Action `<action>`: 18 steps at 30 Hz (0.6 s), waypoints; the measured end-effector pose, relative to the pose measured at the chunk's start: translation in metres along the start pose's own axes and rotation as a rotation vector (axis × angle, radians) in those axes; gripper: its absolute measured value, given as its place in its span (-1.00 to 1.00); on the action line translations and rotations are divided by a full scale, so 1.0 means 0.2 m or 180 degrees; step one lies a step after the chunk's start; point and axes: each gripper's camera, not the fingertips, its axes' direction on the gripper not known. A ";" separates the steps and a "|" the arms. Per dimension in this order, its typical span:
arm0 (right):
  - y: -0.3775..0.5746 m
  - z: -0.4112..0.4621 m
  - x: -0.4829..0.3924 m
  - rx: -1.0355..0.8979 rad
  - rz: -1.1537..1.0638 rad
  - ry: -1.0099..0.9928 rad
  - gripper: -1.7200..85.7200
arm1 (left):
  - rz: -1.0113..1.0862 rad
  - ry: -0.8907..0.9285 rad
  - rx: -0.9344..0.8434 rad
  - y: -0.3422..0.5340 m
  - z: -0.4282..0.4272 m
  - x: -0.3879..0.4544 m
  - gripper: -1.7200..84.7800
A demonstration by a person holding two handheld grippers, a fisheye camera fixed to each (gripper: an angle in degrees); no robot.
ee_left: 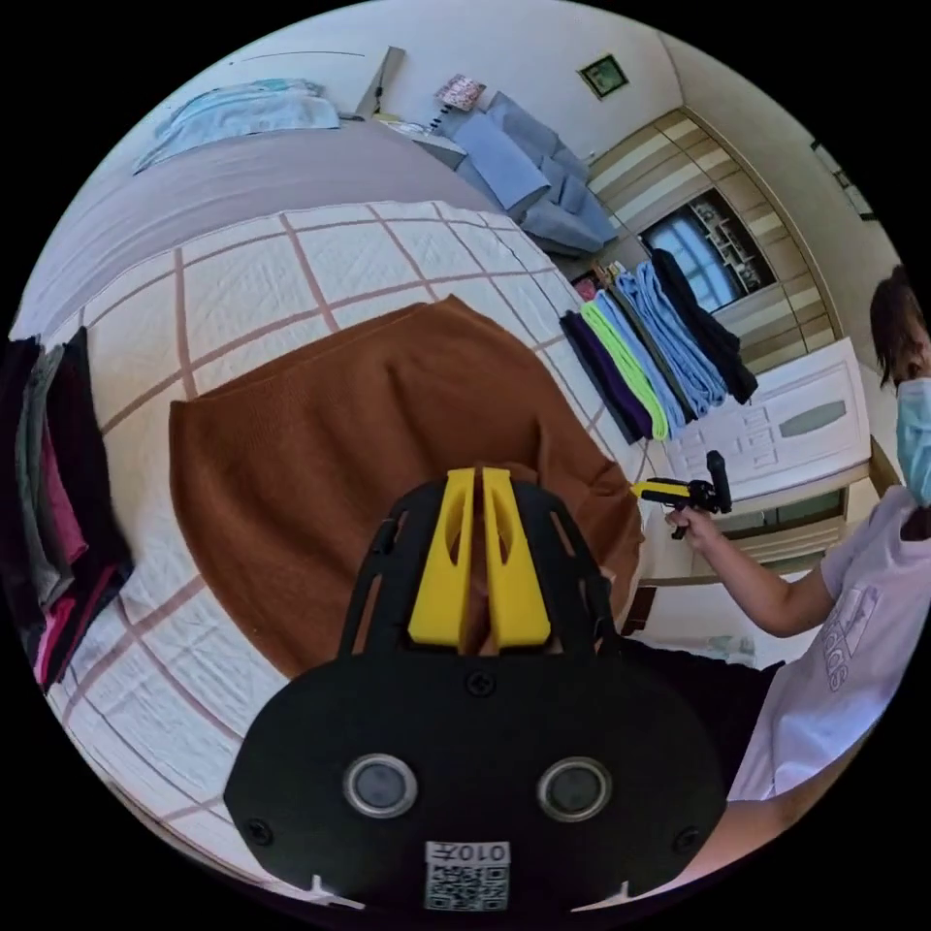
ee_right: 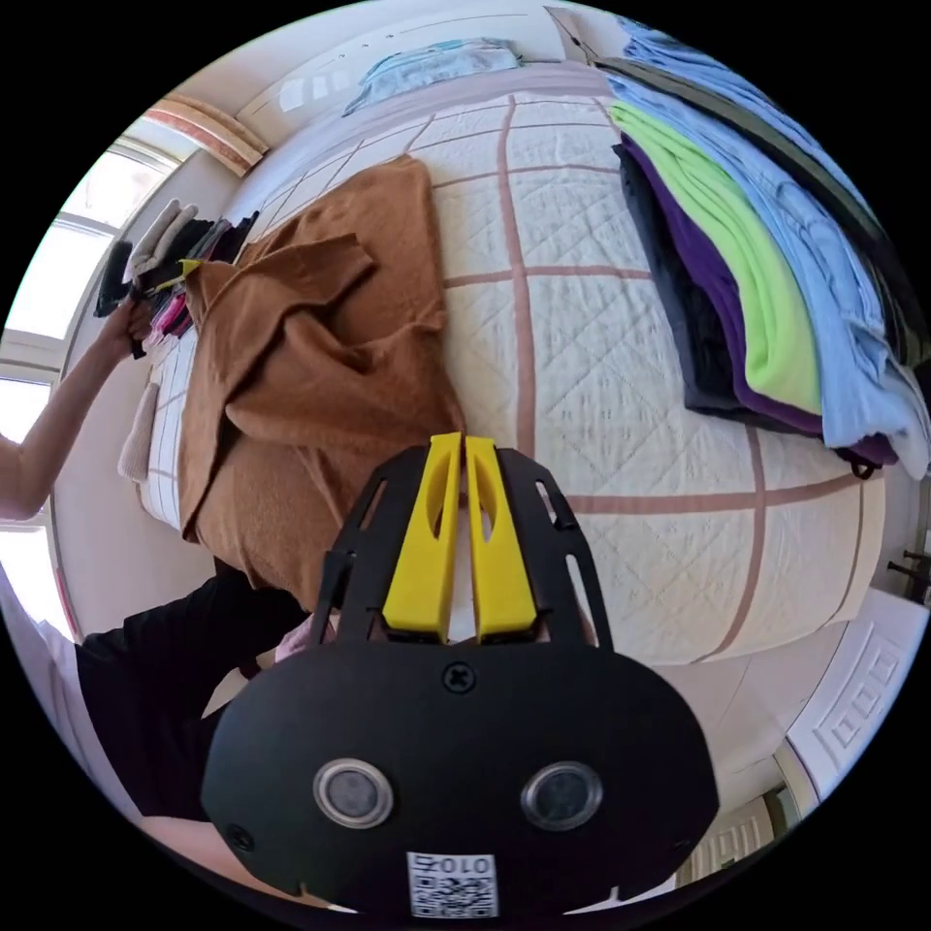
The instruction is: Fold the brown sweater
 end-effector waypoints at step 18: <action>-0.47 0.08 -0.30 -0.0137 -0.2009 0.0510 -0.79 | -0.0601 0.0300 -0.0281 0.20 0.12 -0.39 -0.95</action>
